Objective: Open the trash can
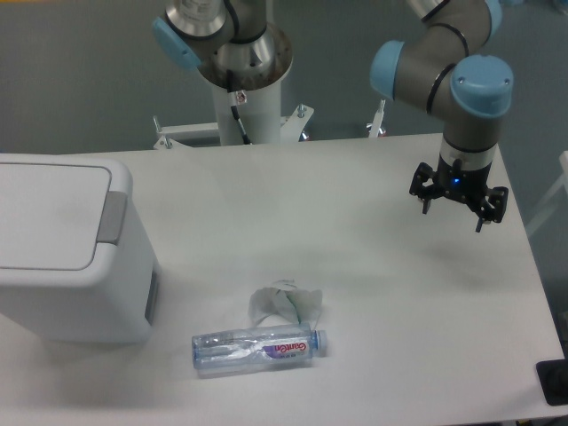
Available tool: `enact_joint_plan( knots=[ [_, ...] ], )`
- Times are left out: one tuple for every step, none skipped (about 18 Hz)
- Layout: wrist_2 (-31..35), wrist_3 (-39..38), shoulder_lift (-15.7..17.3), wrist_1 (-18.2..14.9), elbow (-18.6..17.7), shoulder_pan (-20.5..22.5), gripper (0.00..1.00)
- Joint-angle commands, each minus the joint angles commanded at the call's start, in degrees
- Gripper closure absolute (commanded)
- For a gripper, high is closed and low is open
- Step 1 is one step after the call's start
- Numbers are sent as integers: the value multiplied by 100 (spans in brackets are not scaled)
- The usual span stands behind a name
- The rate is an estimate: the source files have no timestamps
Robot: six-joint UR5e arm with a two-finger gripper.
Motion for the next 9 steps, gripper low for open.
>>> enact_joint_plan(
  knots=[
    [0, 9, 0, 9, 0, 0, 0],
    [0, 17, 0, 17, 0, 0, 0],
    [0, 9, 0, 18, -17, 0, 0],
    [0, 9, 0, 18, -26, 0, 0],
    [-9, 9, 9, 18, -26, -9, 0],
    [-9, 9, 17, 35, -26, -17, 0],
    [-17, 17, 26, 70, -35, -18, 0],
    [-26, 18, 35, 79, -44, -35, 0],
    [-70, 18, 44, 88, -70, -35, 0]
  ],
)
